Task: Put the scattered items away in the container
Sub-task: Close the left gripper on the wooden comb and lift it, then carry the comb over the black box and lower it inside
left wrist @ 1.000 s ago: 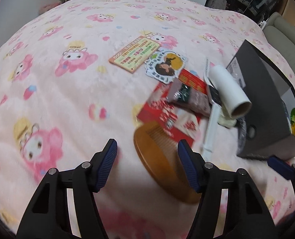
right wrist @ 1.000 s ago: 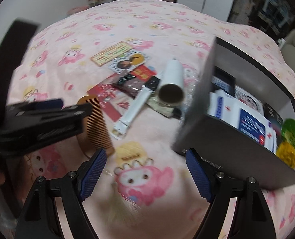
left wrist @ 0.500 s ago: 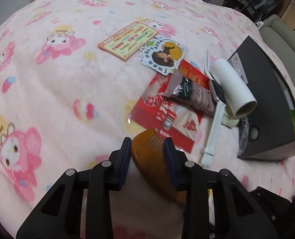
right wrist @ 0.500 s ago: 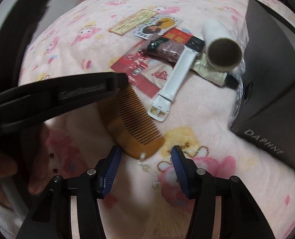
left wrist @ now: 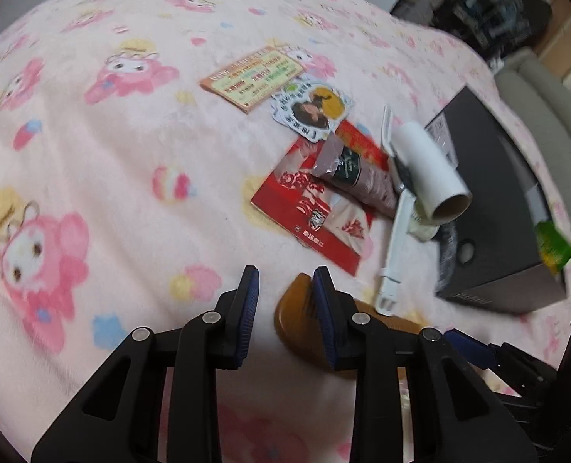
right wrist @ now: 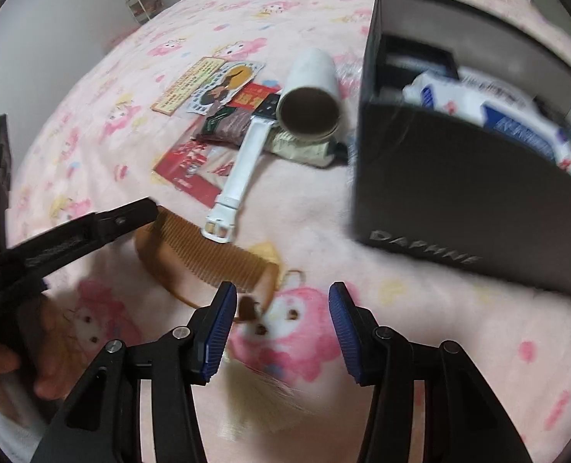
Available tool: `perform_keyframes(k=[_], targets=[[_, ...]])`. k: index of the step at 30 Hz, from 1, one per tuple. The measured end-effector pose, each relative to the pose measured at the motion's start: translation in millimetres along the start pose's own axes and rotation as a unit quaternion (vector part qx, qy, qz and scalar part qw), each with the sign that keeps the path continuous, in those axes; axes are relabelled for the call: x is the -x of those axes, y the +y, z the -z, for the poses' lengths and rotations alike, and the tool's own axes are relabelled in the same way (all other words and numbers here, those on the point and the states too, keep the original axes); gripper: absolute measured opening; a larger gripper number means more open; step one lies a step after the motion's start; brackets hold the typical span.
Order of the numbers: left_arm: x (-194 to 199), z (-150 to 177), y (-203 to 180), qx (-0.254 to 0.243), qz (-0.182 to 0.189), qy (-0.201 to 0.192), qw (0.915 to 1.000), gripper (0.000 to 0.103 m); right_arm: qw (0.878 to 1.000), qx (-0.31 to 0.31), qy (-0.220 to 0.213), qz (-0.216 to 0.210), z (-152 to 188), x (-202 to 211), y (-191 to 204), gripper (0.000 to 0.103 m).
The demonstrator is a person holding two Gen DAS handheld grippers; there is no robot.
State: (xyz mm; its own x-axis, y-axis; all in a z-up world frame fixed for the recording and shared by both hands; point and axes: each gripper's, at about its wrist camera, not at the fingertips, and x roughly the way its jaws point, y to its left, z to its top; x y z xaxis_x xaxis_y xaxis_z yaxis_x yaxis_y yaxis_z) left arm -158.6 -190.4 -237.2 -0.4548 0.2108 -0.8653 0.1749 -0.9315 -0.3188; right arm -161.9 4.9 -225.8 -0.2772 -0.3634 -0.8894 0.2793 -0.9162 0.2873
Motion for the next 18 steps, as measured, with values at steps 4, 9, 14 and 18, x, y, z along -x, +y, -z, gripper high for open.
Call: perform_keyframes(k=[4,9,14,18], targets=[[6.7,14.8,-10.8,-0.019,0.011,0.011,0.9997,0.021,0.998,-0.032,0.01,-0.045,0.2,-15.8,-9.3,0.044],[19.5,44.3,-18.7,-0.022,0.046,0.035,0.9981,0.021,0.999,-0.031,0.0,-0.039,13.2,5.9,-16.0,0.041],[26.5,72.0,-27.8,-0.022,0.068,0.044,0.9965,0.025,0.998,-0.048,0.002,-0.048,31.2,23.6,-36.0,0.04],[32.0,78.1,-22.9,-0.008,0.058,0.04,0.9975,0.03,0.997,-0.071,0.007,-0.038,40.2,20.5,-51.1,0.04]])
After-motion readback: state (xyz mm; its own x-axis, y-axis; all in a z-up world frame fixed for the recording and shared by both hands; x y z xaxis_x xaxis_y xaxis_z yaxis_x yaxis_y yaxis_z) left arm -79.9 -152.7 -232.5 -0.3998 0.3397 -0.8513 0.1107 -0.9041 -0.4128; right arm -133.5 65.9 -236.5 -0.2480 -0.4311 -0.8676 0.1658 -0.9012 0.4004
